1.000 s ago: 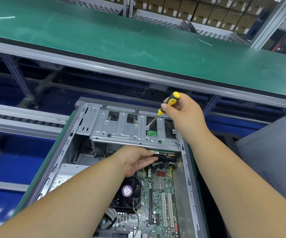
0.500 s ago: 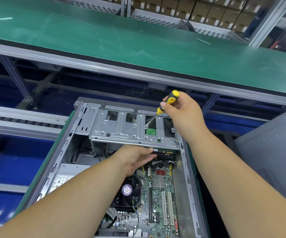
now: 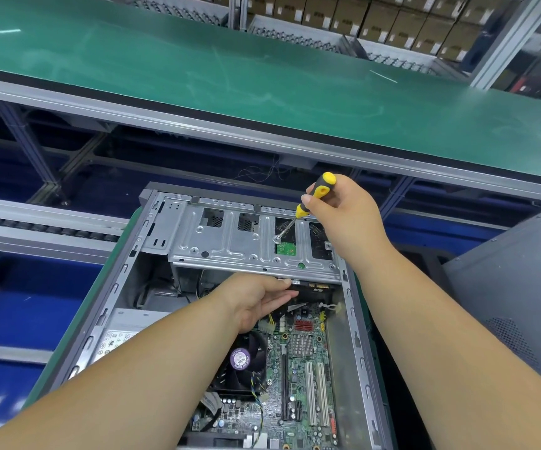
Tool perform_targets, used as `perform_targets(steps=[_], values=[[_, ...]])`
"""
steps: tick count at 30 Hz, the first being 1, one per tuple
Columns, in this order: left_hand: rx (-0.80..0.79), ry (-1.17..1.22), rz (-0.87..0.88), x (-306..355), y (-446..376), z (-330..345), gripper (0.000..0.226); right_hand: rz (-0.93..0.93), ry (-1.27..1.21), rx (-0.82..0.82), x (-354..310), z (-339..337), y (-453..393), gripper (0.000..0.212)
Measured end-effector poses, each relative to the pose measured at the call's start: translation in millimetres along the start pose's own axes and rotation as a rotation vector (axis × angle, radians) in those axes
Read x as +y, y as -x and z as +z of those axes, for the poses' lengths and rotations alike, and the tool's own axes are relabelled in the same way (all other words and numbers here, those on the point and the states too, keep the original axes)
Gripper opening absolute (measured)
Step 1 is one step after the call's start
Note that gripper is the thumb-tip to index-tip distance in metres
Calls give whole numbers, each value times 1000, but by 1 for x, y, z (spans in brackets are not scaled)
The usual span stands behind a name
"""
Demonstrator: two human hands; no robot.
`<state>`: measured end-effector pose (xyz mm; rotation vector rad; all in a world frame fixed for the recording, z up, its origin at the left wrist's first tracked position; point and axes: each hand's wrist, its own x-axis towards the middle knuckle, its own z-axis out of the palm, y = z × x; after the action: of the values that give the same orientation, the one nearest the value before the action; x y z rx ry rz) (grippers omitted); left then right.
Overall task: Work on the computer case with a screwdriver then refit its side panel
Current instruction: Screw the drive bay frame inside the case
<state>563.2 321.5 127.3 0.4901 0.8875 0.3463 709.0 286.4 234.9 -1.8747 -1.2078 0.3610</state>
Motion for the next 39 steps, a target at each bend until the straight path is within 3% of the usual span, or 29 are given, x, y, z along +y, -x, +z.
perform_targets(steps=[15,28,31,35,39], values=[[0,-13,-20,1,2,1,20,-6,61,-17,-6,4,-6,11],[3,-16,-16,1,0,1,20,-45,154,-124,-18,5,-18,13],[4,-14,-21,1,0,1,23,-30,86,-162,-18,5,-20,25],[2,-15,-23,1,-1,0,22,-141,150,-177,-15,5,-20,50],[-3,-22,-24,1,0,-1,20,-242,271,-104,-16,13,-22,26]])
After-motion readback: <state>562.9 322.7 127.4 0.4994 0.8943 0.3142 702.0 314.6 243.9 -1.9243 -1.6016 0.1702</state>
